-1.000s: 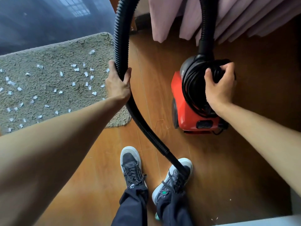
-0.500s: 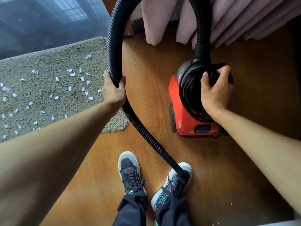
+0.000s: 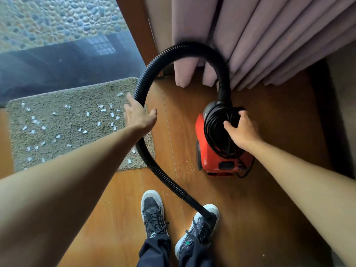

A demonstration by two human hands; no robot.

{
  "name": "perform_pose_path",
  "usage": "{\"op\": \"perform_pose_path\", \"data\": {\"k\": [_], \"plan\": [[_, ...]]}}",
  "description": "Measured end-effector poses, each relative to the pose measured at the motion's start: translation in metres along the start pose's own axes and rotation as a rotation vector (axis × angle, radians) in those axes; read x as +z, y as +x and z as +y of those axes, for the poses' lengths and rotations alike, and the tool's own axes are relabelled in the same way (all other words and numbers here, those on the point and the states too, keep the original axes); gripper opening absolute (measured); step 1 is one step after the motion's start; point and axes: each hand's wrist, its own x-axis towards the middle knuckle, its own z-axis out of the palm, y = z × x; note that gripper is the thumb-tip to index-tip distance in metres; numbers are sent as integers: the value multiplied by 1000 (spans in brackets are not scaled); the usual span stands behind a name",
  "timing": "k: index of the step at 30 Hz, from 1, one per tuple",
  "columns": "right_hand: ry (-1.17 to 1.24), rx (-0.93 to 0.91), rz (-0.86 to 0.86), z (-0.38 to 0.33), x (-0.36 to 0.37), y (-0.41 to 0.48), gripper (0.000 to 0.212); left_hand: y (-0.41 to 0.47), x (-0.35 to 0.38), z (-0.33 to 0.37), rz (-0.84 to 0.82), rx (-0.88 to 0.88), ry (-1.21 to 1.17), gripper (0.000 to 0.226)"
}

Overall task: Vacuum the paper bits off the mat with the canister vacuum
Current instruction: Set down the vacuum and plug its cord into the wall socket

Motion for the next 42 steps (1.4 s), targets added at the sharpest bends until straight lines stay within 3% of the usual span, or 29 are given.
{"op": "perform_pose_path", "data": {"k": [7,15,23,32,42], "plan": [[-185,-232,-50,-46,-121,-43,73,-45,-102,83,-121,332,187,79],[-473,-382,143,-134,-316,-122,79,-132,-244,217,-177,568,284,67],[-456,-495,304,-192,-469,-232,72,-237,-359,324,-117,761,319,70],[-485,-524,393,-181,-559,-326,77,-335,-427,384,-113,922,375,75],[-433,-415,410,-117,-565,-367,79,-364,-402,411,-180,1086,532,71]]}}
